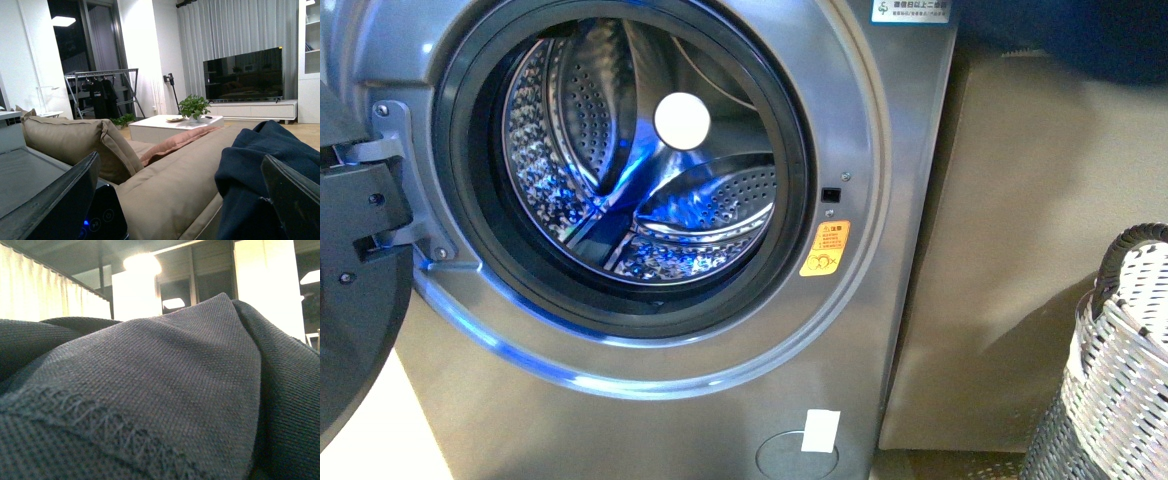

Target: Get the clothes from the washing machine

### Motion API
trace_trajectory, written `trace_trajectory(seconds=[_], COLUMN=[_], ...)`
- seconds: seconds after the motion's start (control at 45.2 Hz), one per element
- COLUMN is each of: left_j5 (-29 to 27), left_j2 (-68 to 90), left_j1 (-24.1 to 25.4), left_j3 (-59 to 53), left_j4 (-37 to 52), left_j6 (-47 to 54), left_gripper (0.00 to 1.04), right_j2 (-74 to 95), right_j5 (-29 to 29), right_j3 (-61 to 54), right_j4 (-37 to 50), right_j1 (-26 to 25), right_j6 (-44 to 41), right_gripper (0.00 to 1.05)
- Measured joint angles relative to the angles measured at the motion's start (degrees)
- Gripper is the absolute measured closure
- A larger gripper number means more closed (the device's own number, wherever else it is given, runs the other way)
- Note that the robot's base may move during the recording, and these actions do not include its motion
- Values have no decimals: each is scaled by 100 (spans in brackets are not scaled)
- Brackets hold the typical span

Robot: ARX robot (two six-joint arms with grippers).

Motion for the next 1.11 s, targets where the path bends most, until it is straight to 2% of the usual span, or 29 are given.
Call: trace_trajectory(seconds=[0.243, 0.465, 0.553, 0.62, 0.708, 0.753, 0.797, 0.841, 0.885, 0.93, 0.974, 1.107], left_j5=[0, 0, 0, 0, -57, -1329, -2559, -3429, -4065, -4315, -4328, -3941], left_j2=[0, 0, 0, 0, 0, 4, -262, -660, -1097, -1574, -1945, -3445], left_j1=[0, 0, 0, 0, -7, -153, -138, -96, 0, 160, 302, 970], left_j3=[0, 0, 0, 0, 13, 297, 52, -522, -1252, -2024, -2592, -5053], left_j4=[2, 2, 2, 2, -13, -953, -1779, -2166, -2052, -1762, -1515, -492], left_j6=[0, 2, 0, 0, -2, -188, -319, -389, -450, -496, -509, -575], left_gripper=[6, 6, 6, 6, 6, 14, 21, 28, 35, 42, 48, 74], right_j2=[-321, -391, -398, -466, -669, -702, -704, -673, -599, -511, -459, -120], right_j5=[-413, -487, -494, -518, -813, -894, -960, -1010, -1003, -968, -866, -702], right_j3=[-221, -131, 179, 396, 601, 581, 509, 372, 186, -31, -219, -1078], right_j4=[-378, 566, 575, 369, -385, -634, -785, -885, -938, -953, -1005, -894], right_j1=[-1038, -2404, -2778, -2946, -2957, -2865, -2758, -2645, -2538, -2450, -2361, -2096], right_j6=[72, 636, 848, 861, 564, 389, 181, 0, -175, -326, -435, -859], right_gripper=[95, 95, 95, 95, 95, 95, 95, 95, 95, 95, 95, 95])
